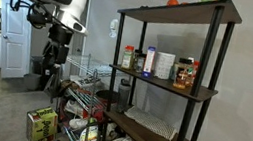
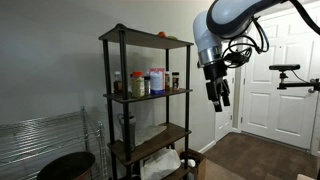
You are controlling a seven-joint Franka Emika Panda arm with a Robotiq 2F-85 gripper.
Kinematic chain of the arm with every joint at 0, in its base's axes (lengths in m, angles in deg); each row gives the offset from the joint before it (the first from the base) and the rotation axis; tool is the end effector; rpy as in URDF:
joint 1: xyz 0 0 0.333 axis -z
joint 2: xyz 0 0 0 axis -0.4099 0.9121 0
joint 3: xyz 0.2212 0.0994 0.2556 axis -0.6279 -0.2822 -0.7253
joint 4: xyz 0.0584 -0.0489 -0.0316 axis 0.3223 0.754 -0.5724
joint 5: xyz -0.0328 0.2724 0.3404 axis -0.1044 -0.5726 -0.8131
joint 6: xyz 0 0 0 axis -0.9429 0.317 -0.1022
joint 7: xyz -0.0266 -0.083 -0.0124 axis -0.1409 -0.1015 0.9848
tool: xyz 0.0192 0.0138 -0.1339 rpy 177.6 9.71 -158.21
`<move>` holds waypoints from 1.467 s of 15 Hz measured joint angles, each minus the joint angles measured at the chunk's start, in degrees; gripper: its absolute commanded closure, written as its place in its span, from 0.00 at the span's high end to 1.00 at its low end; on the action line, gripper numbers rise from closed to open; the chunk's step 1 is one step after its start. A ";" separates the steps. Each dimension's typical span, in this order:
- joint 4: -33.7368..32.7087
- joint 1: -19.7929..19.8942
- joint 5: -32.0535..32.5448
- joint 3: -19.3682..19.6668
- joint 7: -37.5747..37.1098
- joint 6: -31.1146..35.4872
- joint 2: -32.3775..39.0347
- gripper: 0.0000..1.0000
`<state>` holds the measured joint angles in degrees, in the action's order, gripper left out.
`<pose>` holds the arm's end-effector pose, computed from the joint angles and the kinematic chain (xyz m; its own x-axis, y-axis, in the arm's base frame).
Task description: Move the black bottle to the left
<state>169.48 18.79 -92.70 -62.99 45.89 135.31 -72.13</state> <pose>0.3825 0.0930 0.4909 0.9656 0.1077 -0.2368 0.1159 -0.9930 0.0211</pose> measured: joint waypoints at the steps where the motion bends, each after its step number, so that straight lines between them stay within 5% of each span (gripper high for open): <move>1: -0.01 0.28 0.41 0.17 -0.03 1.33 0.20 1.00; 7: -1.26 3.71 5.55 1.78 -1.28 13.96 4.24 1.00; 15: -13.16 6.91 11.75 3.51 -6.01 33.33 16.97 1.00; 22: -18.88 7.55 19.33 5.20 -12.35 39.87 25.27 1.00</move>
<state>150.60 26.34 -73.37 -57.78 33.53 175.18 -46.86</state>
